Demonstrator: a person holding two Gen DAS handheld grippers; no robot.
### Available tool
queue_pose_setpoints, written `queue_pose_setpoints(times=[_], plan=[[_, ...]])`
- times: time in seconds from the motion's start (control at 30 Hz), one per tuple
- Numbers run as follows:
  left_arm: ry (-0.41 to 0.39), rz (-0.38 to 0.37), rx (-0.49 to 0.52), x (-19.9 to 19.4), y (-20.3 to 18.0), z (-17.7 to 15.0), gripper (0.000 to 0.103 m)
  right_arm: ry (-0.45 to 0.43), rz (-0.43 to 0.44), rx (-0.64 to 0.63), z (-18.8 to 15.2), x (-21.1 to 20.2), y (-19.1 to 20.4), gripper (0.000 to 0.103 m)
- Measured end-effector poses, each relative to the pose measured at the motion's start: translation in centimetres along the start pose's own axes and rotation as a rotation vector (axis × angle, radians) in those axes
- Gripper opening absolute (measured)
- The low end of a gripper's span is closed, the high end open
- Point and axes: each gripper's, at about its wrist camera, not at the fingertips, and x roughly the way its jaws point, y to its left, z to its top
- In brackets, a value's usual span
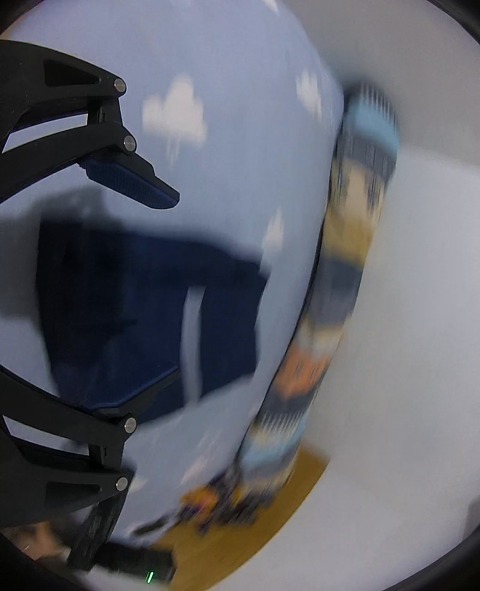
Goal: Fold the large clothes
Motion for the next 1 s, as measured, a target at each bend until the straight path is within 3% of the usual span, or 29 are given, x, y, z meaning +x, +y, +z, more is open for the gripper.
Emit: queue_pose_setpoints(times=[0.1, 0.17, 0.23, 0.3, 0.33, 0.43, 0.53, 0.6, 0.7, 0.77, 0.87, 1.0], plan=[[0.075, -0.072, 0.088, 2.3, -3.0, -1.2, 0.085, 0.030, -0.004, -0.013, -1.6, 0.6, -0.2, 0.020], [0.121, -0.038, 0.108, 4.1, -3.6, -1.9, 0.085, 0.032, 0.006, -0.039, -2.2, 0.8, 0.5, 0.019], [0.216, 0.099, 0.140, 6.7, -3.1, -2.9, 0.085, 0.011, 0.017, -0.076, -2.7, 1.2, 1.5, 0.019], [0.318, 0.290, 0.161, 9.1, -1.3, -4.3, 0.083, 0.056, -0.015, -0.124, -3.8, 3.1, 1.5, 0.022], [0.332, 0.315, 0.156, 9.3, -0.6, -4.4, 0.085, 0.088, -0.034, -0.151, -4.5, 4.1, 1.8, 0.025], [0.327, 0.323, 0.102, 8.7, 0.5, -4.1, 0.084, 0.148, -0.148, -0.327, -6.8, 7.1, 3.0, 0.026], [0.285, 0.313, 0.077, 7.1, 0.9, -3.9, 0.084, 0.177, -0.154, -0.314, -5.9, 7.0, 3.5, 0.028], [0.225, 0.273, 0.047, 5.8, 1.3, -3.1, 0.084, 0.172, -0.105, -0.270, -5.0, 5.8, 3.0, 0.030], [0.174, 0.236, -0.013, 4.7, 1.8, -2.0, 0.084, 0.096, 0.009, -0.108, -2.4, 2.8, 0.5, 0.029], [0.170, 0.200, -0.066, 4.7, 2.1, -1.3, 0.084, 0.062, 0.022, -0.022, -0.5, 1.8, -1.2, 0.044], [0.172, 0.162, -0.096, 5.1, 2.1, -0.4, 0.084, 0.042, 0.012, 0.021, 1.7, 1.3, -2.9, 0.045], [0.170, 0.193, -0.041, 6.7, 1.0, 1.0, 0.084, 0.022, -0.006, 0.063, 4.4, 2.0, -4.4, 0.045]])
